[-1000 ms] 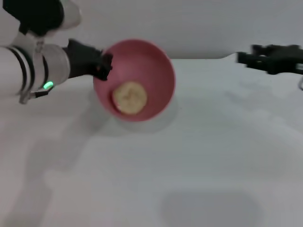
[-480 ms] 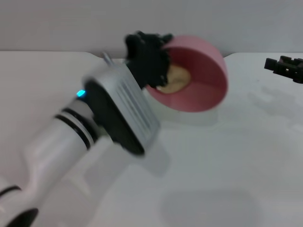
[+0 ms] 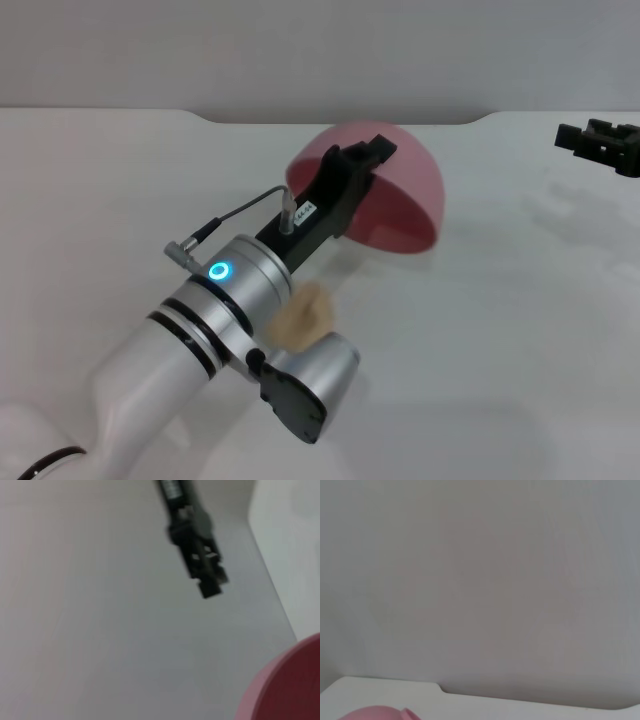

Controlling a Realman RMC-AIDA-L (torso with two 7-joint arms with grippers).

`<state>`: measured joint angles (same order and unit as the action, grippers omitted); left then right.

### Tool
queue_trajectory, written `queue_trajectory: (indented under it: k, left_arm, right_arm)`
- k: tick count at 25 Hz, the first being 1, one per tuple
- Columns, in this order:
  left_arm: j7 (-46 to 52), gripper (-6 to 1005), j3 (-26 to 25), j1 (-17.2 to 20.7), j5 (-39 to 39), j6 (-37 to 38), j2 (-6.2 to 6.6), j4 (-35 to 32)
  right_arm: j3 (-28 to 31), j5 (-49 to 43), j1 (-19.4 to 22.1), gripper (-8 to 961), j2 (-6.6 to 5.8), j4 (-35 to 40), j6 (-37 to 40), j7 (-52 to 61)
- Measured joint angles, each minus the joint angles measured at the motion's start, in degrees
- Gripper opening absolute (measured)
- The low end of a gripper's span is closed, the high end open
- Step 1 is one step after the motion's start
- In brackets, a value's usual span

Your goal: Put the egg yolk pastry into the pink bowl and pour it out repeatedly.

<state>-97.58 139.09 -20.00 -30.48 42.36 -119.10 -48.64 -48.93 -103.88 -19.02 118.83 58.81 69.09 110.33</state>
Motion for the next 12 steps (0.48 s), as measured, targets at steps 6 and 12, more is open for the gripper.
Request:
queue_trajectory:
  k: [6,12]
  left_arm:
    - [-7.6,5,4.2,-1.9,-9.0,4.2,0.01,3.0]
    - [1.4,4,3.4,-1.4,-20.0,8.5,0.08,-2.8]
  right_arm:
    - [-0.2,0.0,-0.2,531,-0.08,-1.0,0.0,-0.3]
    - [-1.1,0.2,-0.5,527,0.02,-1.4,0.0,-0.9]
